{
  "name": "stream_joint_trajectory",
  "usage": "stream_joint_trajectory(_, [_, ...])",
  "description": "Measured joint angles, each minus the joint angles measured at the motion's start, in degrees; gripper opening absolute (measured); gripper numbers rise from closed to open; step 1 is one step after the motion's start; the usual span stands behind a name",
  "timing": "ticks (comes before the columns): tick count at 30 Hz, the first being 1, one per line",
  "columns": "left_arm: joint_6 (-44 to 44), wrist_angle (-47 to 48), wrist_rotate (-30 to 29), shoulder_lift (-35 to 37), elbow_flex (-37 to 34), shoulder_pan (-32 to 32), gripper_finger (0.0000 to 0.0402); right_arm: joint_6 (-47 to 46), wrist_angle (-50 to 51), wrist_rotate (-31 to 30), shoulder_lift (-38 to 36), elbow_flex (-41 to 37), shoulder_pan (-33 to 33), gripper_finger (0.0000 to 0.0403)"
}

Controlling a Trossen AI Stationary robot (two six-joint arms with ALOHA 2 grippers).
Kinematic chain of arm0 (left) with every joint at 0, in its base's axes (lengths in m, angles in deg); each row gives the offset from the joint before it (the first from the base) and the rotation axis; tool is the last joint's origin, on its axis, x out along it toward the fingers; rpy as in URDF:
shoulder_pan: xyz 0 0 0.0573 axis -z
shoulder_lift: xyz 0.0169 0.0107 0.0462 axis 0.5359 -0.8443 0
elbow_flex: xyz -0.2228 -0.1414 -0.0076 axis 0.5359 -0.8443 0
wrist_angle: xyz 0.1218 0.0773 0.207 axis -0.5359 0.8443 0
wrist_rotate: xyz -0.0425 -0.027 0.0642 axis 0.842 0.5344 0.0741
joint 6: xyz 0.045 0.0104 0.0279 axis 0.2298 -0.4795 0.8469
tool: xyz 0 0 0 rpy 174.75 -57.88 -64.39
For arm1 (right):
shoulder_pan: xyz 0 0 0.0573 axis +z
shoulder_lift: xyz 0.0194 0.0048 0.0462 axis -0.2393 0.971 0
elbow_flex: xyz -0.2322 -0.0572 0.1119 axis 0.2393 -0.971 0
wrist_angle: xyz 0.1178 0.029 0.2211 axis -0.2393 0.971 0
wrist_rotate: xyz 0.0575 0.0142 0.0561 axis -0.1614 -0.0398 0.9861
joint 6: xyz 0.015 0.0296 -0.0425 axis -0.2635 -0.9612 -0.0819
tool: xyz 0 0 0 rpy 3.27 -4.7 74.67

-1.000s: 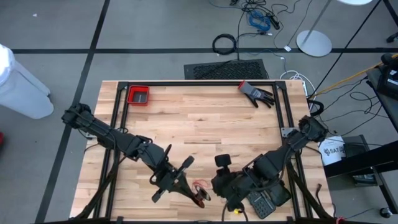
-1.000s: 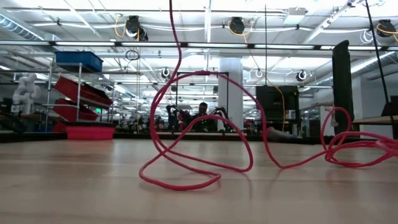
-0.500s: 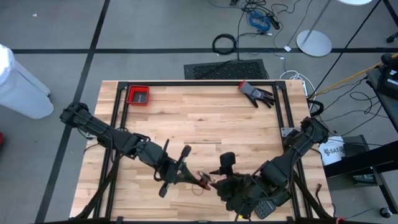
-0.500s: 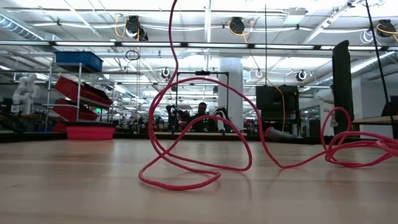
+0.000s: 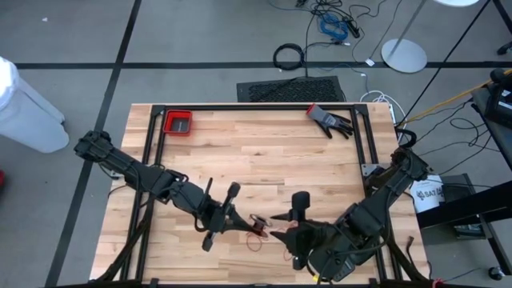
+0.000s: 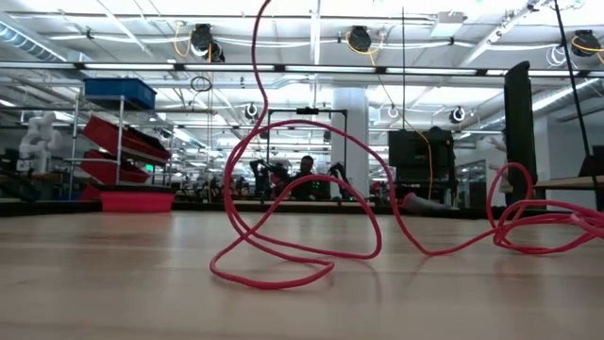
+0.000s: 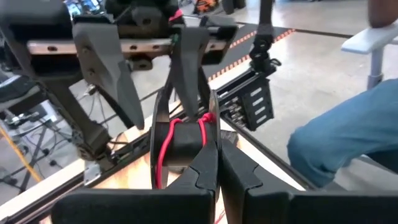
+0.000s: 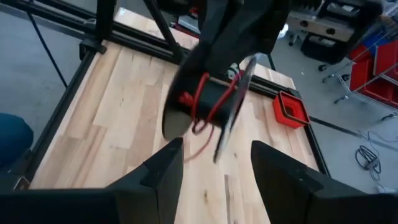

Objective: Coil cords
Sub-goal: Coil the red wire onto the spool

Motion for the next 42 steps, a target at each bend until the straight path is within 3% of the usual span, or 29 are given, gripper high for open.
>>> stream_joint_trajectory(10, [0.0,0.0,-0.2,0.0,0.0,0.0,0.0008,3.7,-3.5,-0.1,0.0,0.0,-0.1,0.0149])
stream_joint_trajectory(24, [-1.3,-1.3,-1.0,-0.1,0.0,0.0,0.0008,5.7,-4.3,-1.2,0.0,0.0,-1.0,0.0008])
stream_joint_trajectory(33, [-3.8,-1.8,-3.6,-0.1,0.0,0.0,0.0013,4.9,-3.0,-4.6,0.0,0.0,-1.0,0.0002])
stream_joint_trajectory(42, [-4.4,-3.1,-9.2,-0.1,0.0,1.9,0.009,4.9,-2.1,-4.9,0.1,0.0,-0.9,0.0])
